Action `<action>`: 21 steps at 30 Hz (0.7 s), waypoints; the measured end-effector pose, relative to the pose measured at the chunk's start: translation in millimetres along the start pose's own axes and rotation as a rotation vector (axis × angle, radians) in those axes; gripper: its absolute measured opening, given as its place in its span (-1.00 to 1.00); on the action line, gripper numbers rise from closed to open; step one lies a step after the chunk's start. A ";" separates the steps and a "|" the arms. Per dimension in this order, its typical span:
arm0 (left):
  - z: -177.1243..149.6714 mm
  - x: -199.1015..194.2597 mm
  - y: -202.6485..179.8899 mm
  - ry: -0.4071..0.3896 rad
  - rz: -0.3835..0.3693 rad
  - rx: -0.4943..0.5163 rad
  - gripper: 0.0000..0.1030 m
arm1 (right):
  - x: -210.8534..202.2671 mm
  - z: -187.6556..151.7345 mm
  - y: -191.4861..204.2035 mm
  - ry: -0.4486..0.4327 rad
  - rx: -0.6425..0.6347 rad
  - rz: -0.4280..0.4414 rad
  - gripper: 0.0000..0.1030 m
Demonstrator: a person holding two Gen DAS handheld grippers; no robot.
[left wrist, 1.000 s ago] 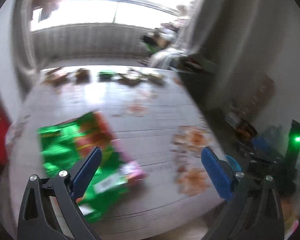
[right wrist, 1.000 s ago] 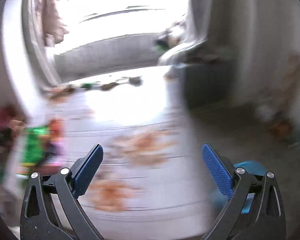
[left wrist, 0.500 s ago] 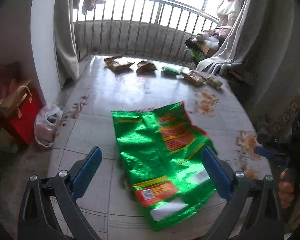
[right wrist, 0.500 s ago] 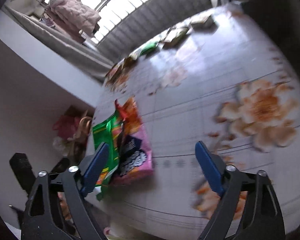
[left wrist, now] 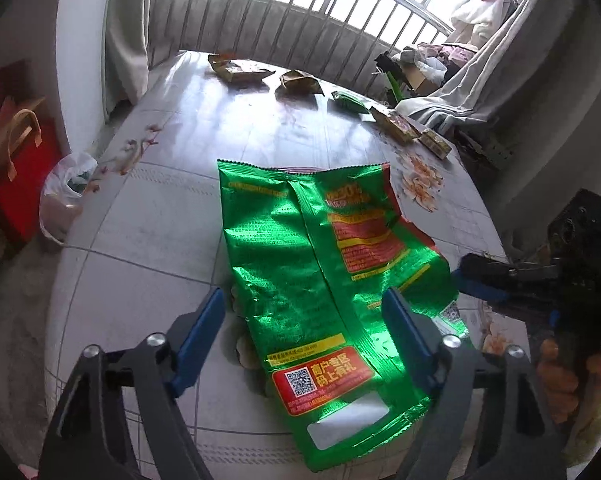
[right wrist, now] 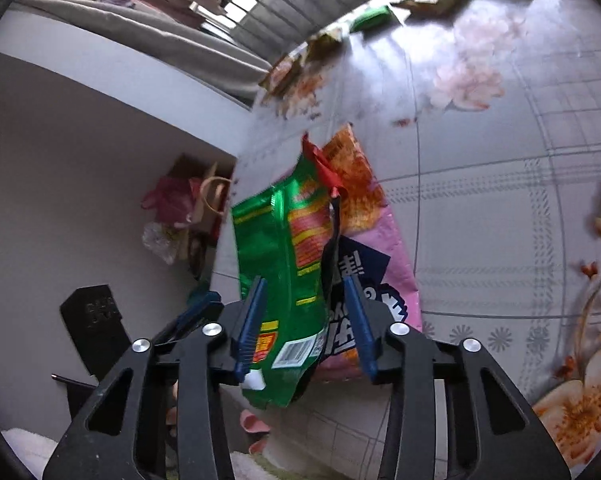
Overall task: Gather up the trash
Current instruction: 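Grasp the green snack bag with right tool while left tool grasps the orange chip bag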
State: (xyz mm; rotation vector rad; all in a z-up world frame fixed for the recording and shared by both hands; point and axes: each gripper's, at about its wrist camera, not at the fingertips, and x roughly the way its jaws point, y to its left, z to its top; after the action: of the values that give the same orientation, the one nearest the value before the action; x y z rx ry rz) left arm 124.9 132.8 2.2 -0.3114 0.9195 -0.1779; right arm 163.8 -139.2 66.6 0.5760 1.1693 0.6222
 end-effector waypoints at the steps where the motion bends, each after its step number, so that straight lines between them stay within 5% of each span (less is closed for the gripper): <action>1: -0.3 0.5 -0.5 -0.002 0.008 0.007 0.32 | 2.8 0.2 -0.6 0.006 0.005 -0.008 -0.30; 10: -1.8 12.1 -5.3 0.013 -0.015 0.038 -0.28 | 24.2 -5.6 -18.9 0.097 0.091 0.074 -0.48; 14: -2.9 12.1 -14.7 0.021 -0.047 0.062 -0.29 | 36.2 -9.8 -21.5 0.132 0.118 0.113 -0.98; 21: 6.6 -18.0 -5.3 -0.096 -0.064 0.024 -0.25 | -19.6 -3.1 -40.1 -0.034 0.139 0.148 -1.00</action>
State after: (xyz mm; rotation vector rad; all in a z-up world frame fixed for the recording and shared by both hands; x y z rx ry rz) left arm 119.4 134.1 21.2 -0.3249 0.8125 -0.2305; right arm 161.5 -180.8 50.5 0.7945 1.1506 0.6577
